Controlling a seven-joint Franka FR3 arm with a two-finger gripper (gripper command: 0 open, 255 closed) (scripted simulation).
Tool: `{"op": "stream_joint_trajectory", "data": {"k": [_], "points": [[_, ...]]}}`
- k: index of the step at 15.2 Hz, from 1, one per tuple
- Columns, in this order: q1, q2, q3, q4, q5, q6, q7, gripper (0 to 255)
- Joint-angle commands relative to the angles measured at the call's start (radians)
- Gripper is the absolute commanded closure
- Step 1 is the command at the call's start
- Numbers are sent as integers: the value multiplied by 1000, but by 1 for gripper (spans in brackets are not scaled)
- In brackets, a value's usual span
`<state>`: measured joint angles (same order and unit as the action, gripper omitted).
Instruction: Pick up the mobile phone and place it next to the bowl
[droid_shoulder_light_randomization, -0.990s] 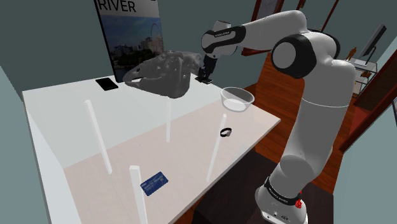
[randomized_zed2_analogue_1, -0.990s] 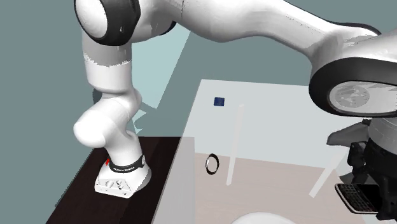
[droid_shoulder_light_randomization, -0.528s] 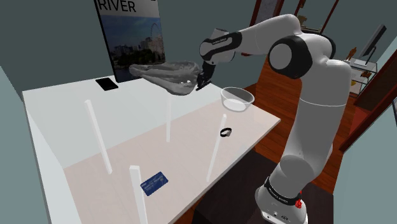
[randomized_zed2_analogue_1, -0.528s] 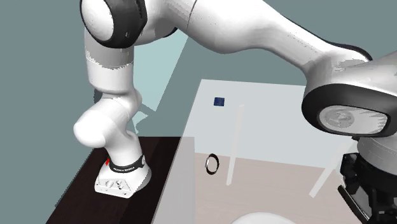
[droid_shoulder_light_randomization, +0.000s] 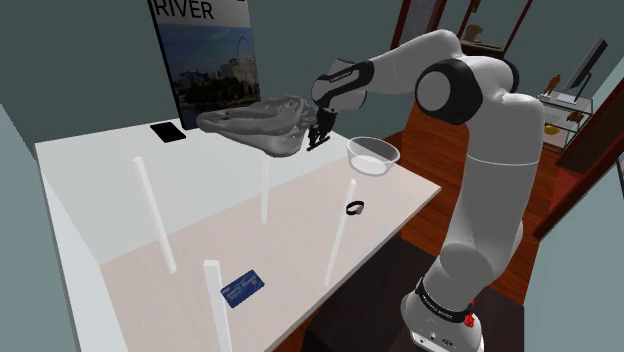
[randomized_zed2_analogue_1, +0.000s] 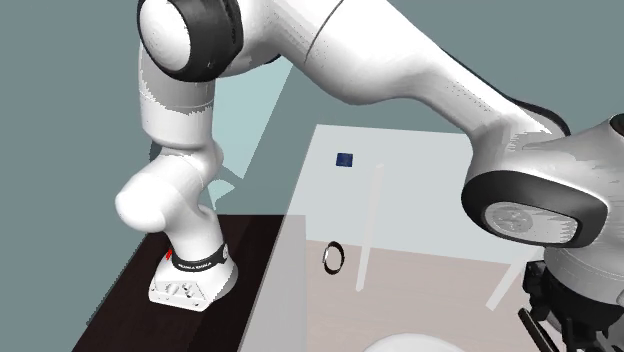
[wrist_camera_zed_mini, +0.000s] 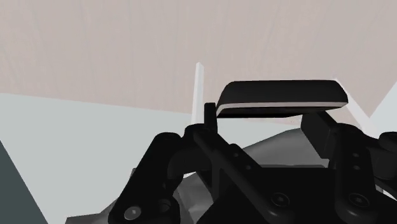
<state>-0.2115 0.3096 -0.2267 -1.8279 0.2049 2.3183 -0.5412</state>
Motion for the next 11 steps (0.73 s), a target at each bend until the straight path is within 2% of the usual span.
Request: {"op": "stream_joint_trajectory", "data": {"k": [1,8,11], "points": [[-1,10,2,-12,6,23,-5,255],[-7,57,13,-45,31,100,-27,255],[-7,57,13,-45,31,100,-27,255]]}}
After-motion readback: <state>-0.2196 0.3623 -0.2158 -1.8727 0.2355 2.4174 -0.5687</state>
